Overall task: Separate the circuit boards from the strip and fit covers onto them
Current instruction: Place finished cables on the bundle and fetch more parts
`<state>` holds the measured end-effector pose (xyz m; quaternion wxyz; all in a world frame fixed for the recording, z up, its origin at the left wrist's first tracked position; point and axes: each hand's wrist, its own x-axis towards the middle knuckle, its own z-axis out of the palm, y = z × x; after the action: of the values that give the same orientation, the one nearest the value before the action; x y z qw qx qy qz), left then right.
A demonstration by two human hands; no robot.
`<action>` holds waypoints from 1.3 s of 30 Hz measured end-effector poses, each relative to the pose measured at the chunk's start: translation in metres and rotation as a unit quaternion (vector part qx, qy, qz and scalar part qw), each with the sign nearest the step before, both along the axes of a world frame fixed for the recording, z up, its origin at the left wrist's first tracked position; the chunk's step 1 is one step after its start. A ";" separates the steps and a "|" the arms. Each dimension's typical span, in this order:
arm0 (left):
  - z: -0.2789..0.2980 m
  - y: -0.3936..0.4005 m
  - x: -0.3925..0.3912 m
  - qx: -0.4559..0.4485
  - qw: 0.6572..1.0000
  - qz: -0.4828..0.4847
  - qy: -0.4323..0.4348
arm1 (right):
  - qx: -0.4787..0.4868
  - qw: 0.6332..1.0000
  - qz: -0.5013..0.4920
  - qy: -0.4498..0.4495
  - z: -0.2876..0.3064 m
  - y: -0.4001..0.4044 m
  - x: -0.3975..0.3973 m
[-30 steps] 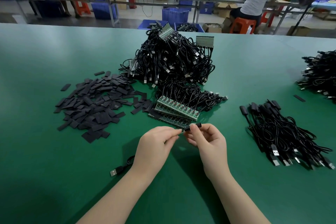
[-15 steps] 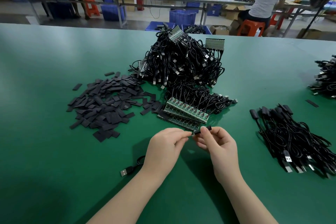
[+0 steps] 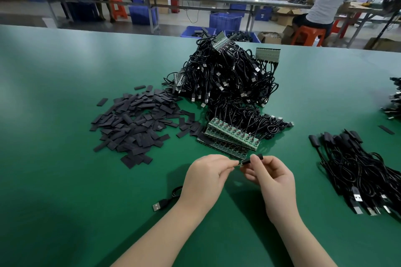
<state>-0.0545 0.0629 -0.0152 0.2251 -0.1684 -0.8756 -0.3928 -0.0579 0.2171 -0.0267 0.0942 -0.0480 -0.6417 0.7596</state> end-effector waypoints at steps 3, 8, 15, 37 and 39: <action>0.000 0.001 0.000 -0.001 1.000 0.002 0.005 | 0.018 1.000 -0.006 0.014 0.002 0.000 0.000; 0.000 0.002 0.000 0.012 1.000 0.009 -0.002 | -0.019 1.000 -0.012 -0.009 -0.001 0.001 0.000; 0.002 0.002 0.002 -0.027 0.999 -0.001 0.026 | -0.016 1.000 -0.011 -0.013 0.001 0.000 0.001; -0.003 0.006 0.006 0.032 0.999 0.025 -0.034 | -0.018 0.998 0.049 -0.021 0.004 -0.006 0.005; -0.002 0.006 0.006 0.016 0.999 0.041 -0.022 | -0.026 0.998 0.049 -0.020 0.005 -0.006 0.005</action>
<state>-0.0488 0.0685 -0.0176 0.2241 -0.1203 -0.8800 -0.4011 -0.0528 0.2116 -0.0217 0.0432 -0.0344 -0.6252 0.7785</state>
